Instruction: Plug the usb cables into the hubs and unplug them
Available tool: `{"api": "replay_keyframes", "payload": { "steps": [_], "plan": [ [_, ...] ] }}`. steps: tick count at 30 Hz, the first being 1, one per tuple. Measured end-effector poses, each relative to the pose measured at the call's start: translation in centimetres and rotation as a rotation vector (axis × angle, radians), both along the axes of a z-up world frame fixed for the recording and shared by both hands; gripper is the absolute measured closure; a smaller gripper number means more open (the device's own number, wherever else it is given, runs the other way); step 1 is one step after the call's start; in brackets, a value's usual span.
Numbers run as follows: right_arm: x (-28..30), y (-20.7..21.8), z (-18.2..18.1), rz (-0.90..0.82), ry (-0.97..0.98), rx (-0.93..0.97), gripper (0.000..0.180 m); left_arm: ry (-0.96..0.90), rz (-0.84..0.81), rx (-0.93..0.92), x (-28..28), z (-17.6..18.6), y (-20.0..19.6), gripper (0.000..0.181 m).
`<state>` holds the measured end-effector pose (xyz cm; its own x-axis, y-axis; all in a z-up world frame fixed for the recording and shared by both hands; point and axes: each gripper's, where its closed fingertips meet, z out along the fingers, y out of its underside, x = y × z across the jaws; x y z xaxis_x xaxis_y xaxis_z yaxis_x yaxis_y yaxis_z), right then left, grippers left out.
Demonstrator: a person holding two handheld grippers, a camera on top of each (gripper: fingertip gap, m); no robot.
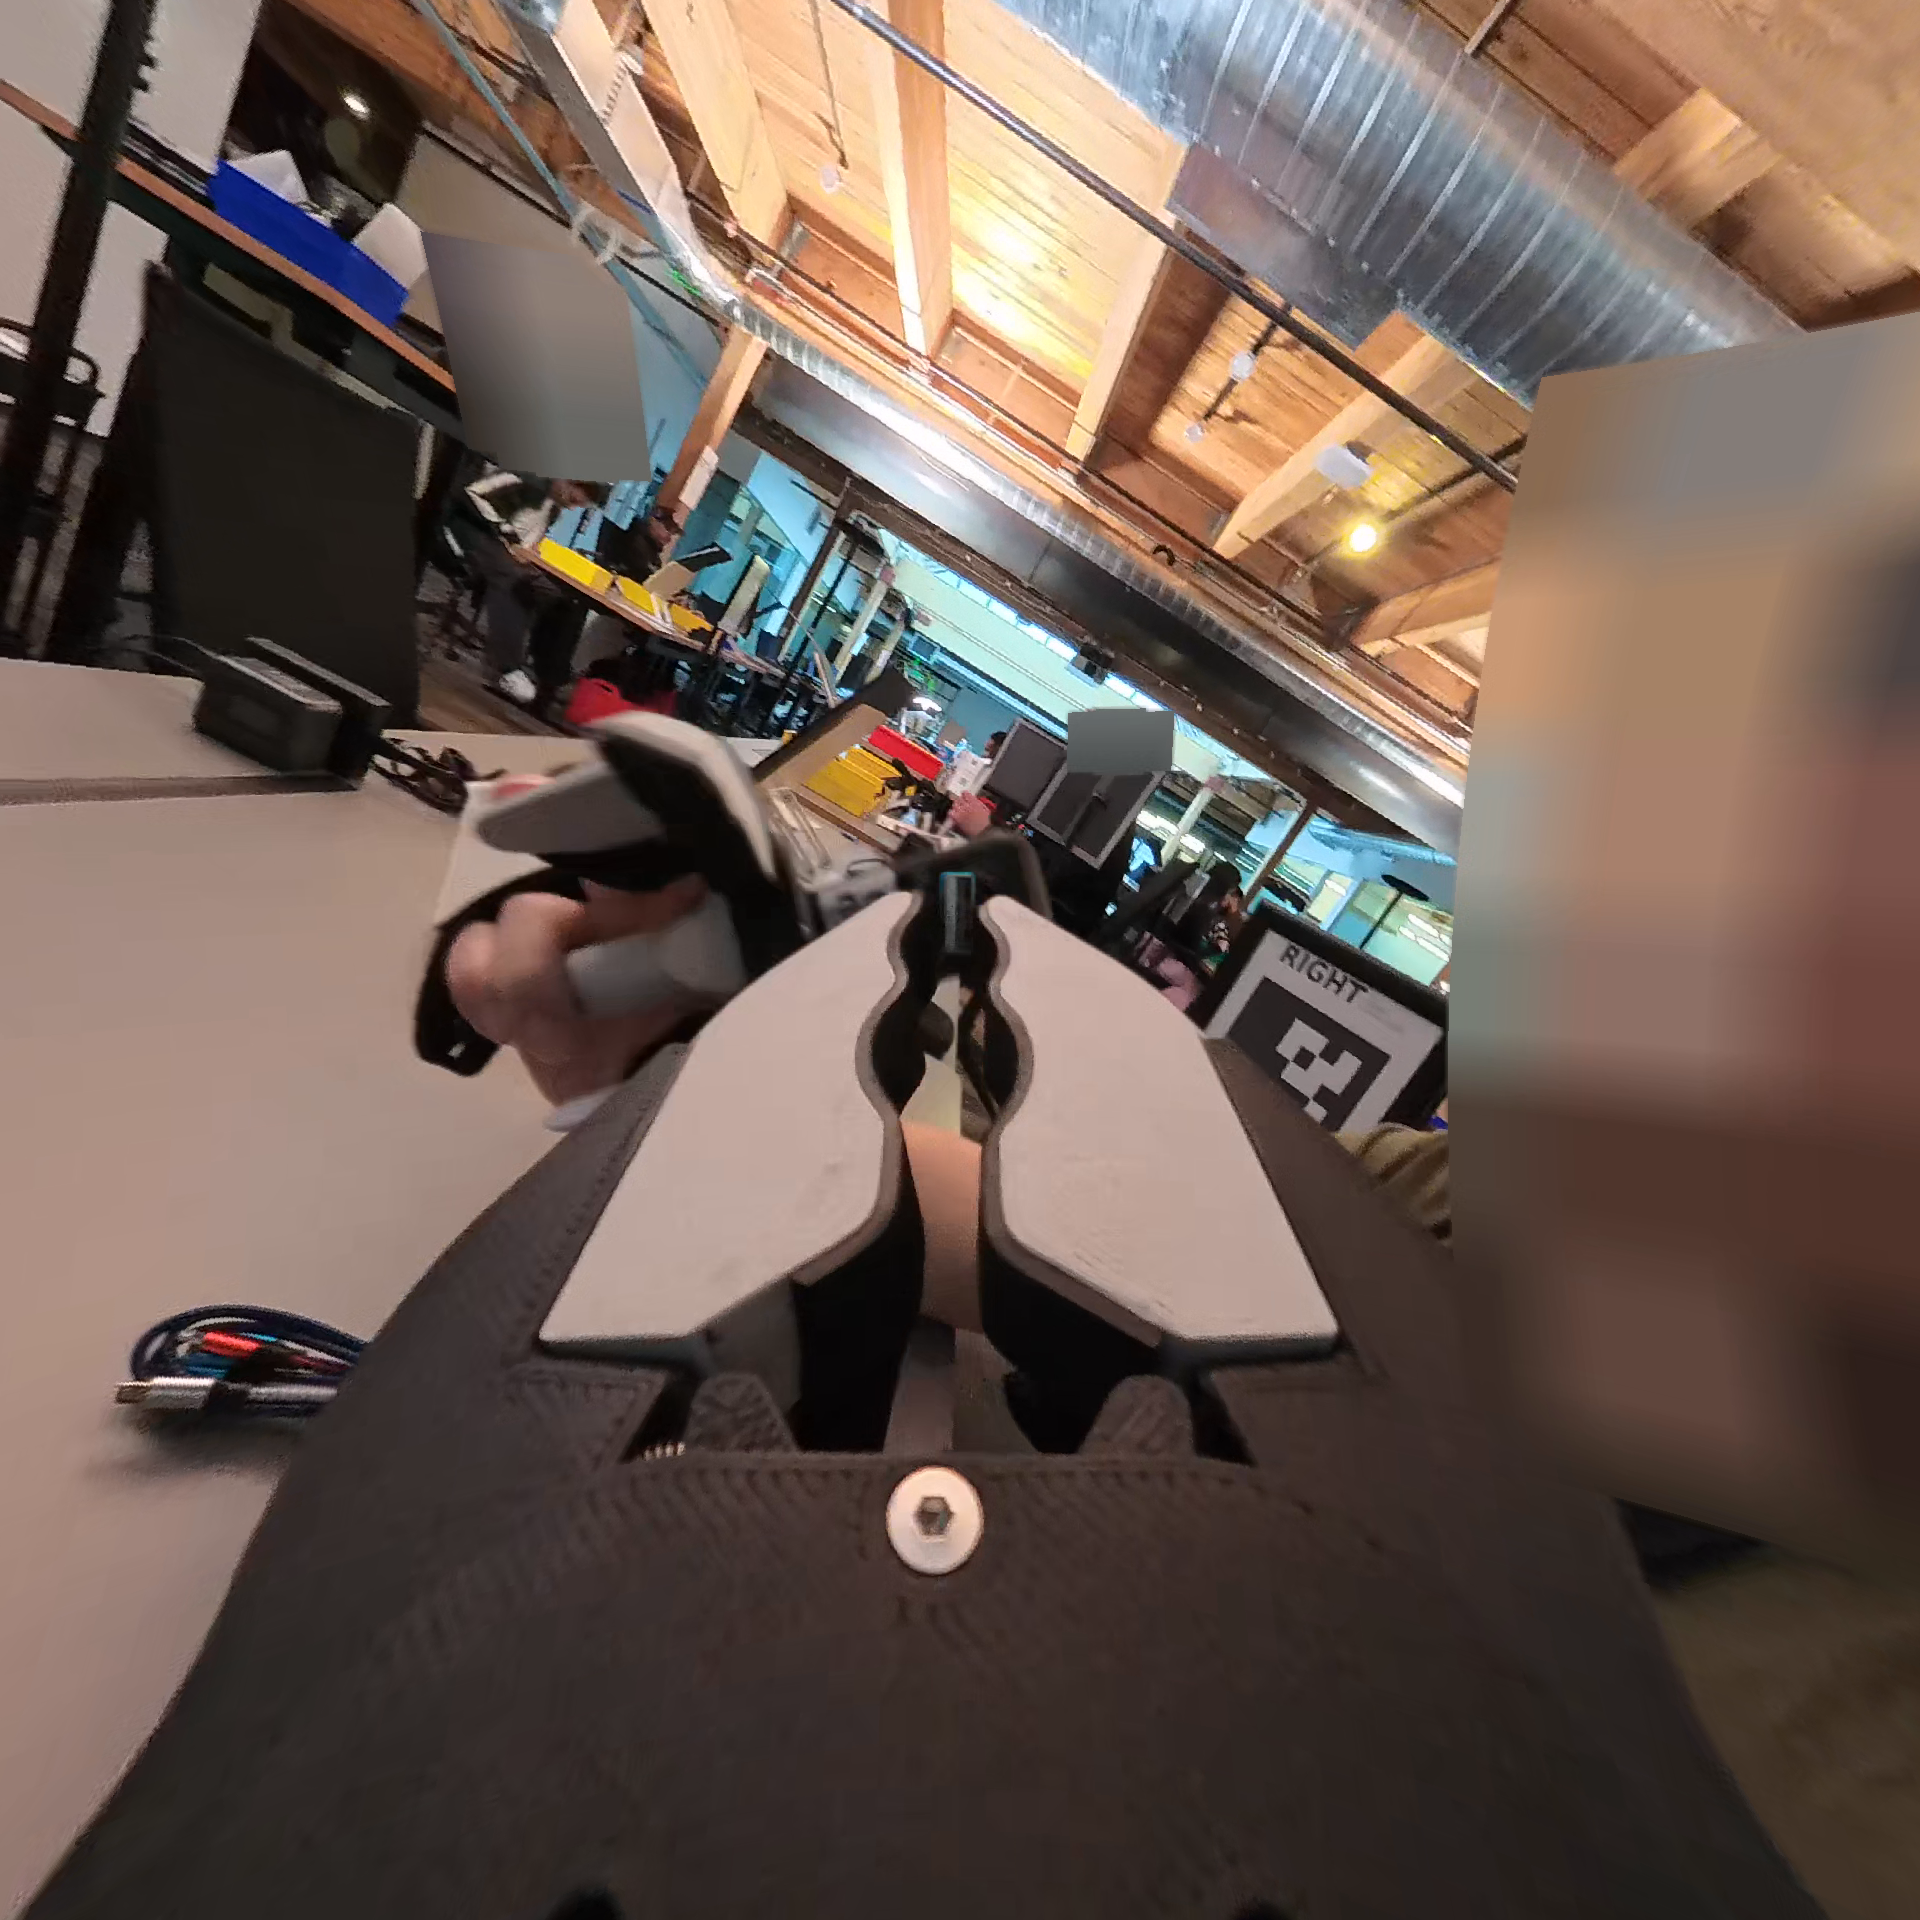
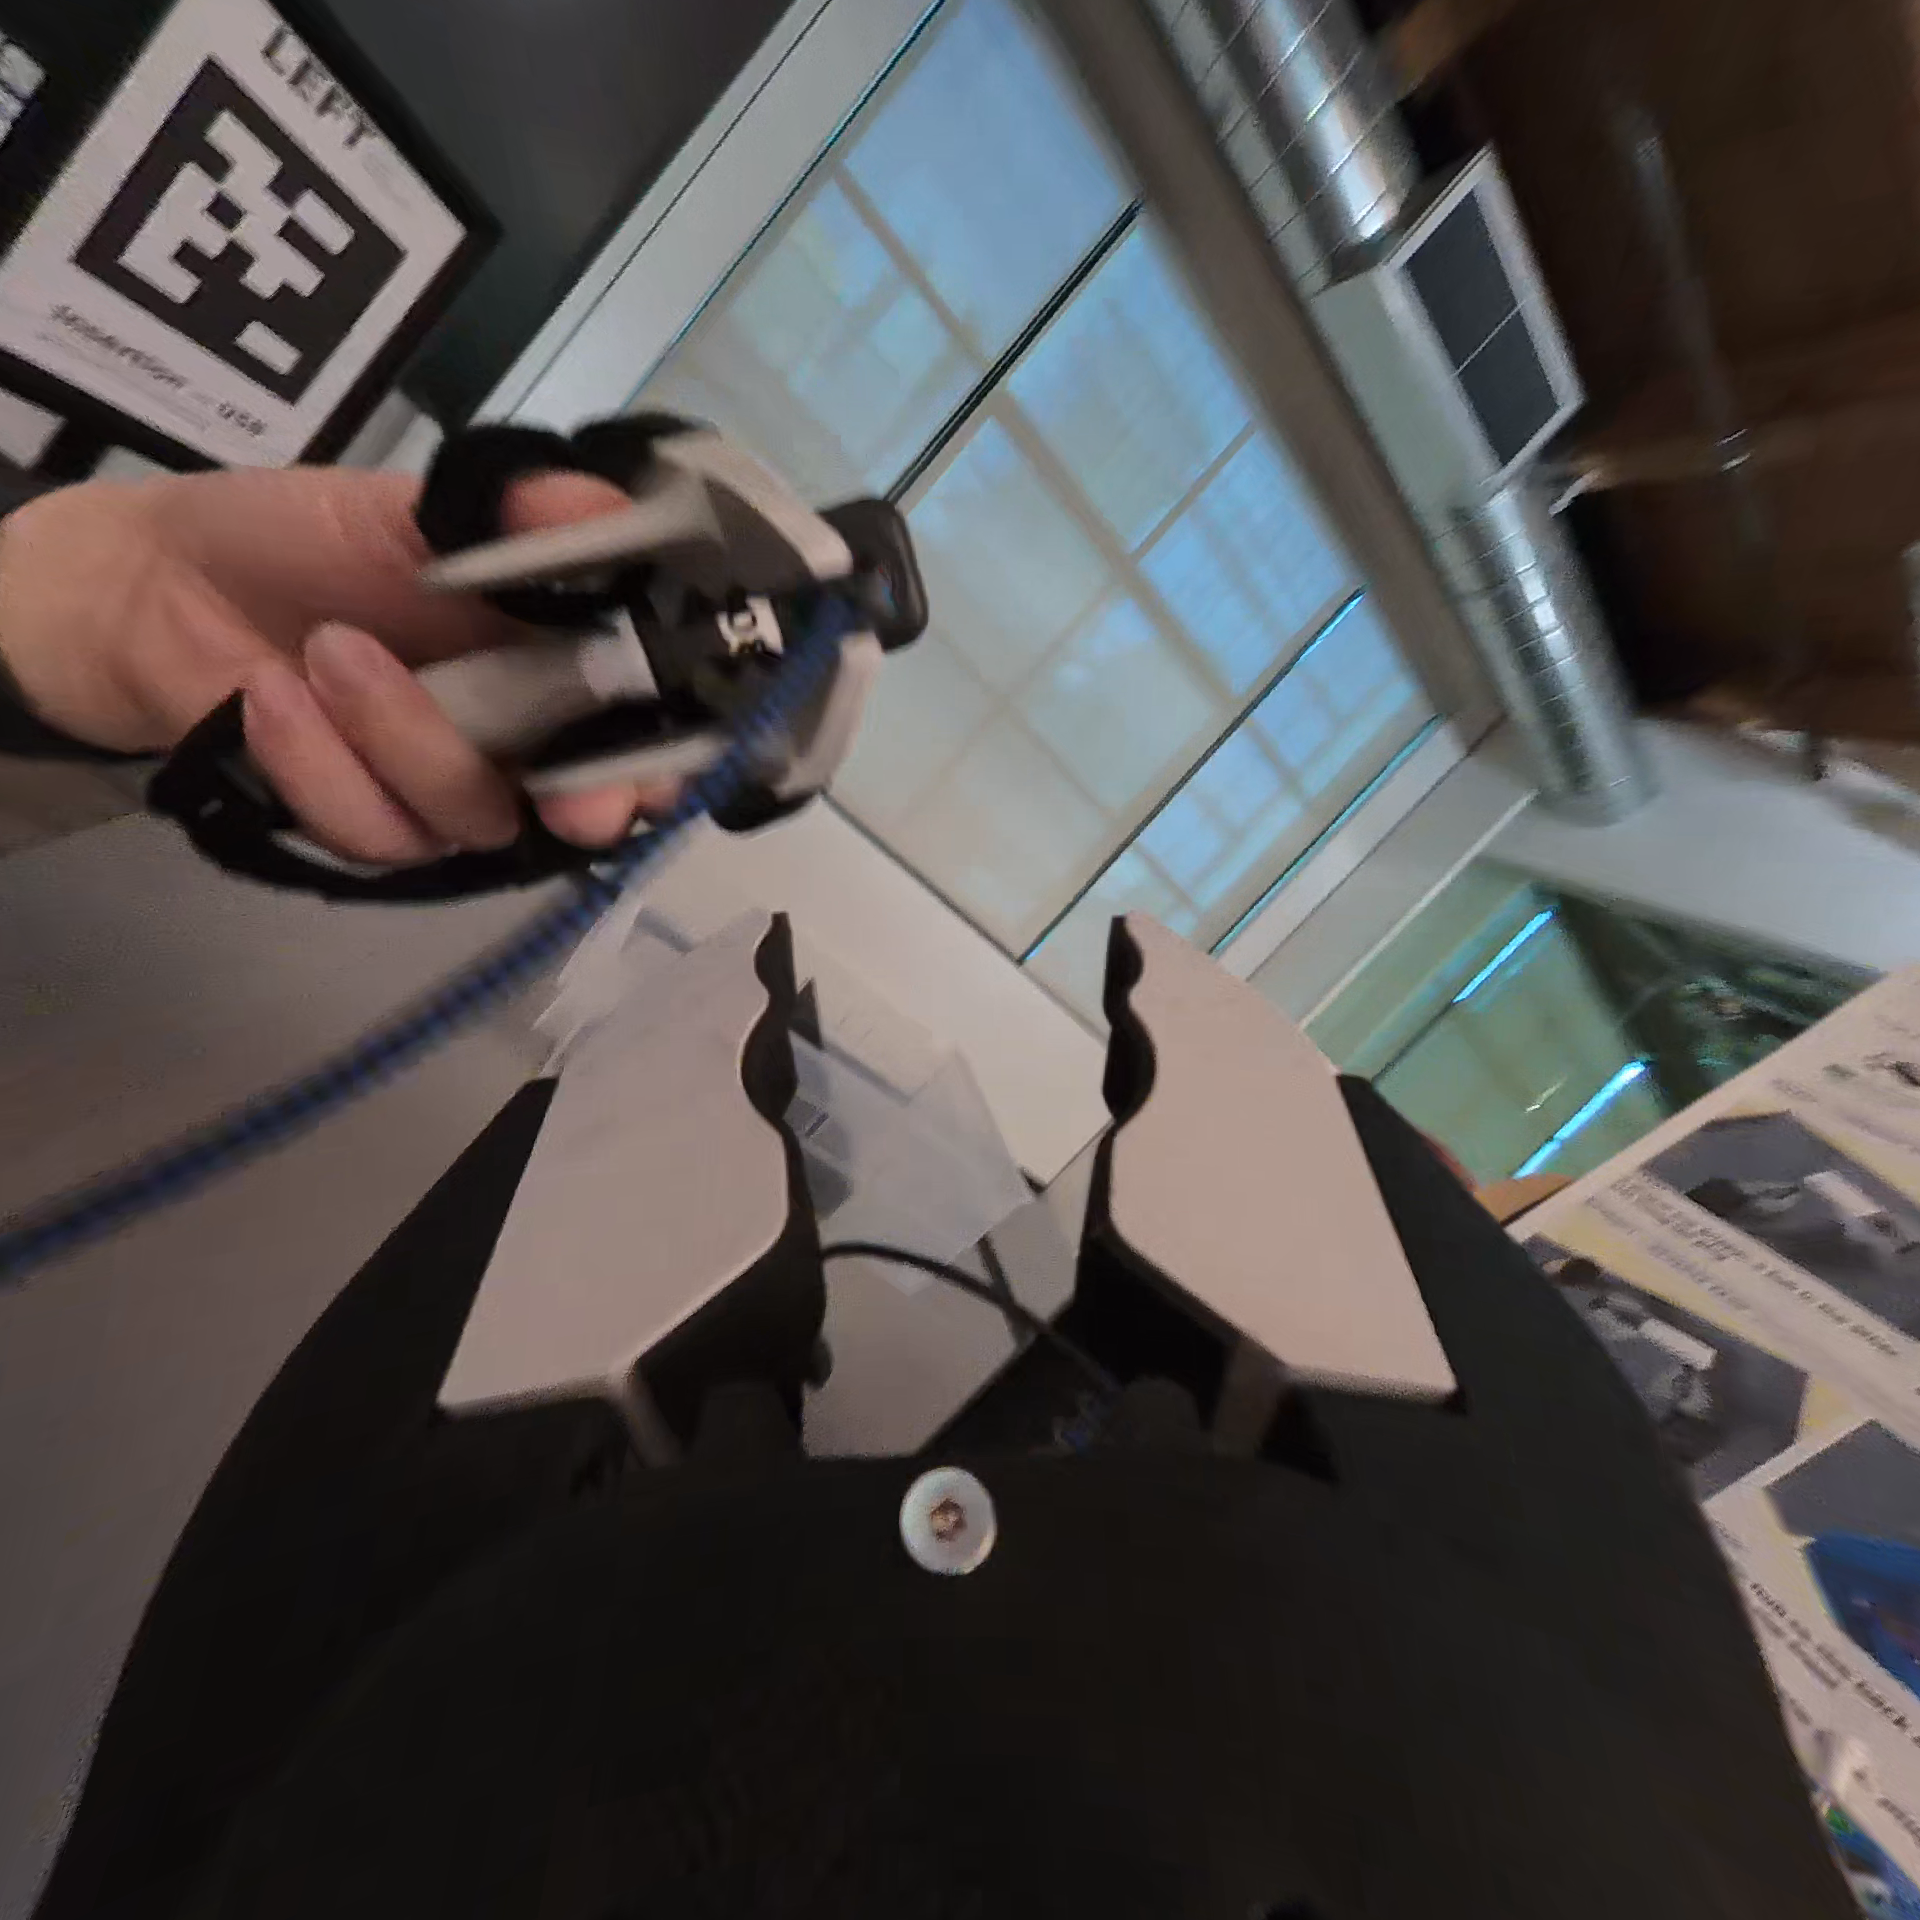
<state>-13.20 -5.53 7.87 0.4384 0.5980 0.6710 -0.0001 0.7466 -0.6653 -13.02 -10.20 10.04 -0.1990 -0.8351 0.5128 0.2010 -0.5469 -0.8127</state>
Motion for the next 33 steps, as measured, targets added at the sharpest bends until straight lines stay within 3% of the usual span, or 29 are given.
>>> {"api": "replay_keyframes", "payload": {
  "steps": [5,14,33],
  "plan": [
    [0.0,-1.8,1.4,-0.097,0.111,0.138,0.149,0.021,0.053,-0.043,0.3,-0.6,1.7,0.176],
    [-0.6,-2.0,0.6,-0.074,0.035,0.096,0.170,0.057,0.098,-0.067,-0.3,-1.5,2.3,0.176],
    [-0.6,-2.9,0.4,0.028,0.009,0.063,0.167,0.099,0.089,-0.053,-0.3,-1.7,1.8,0.176]
  ]
}}
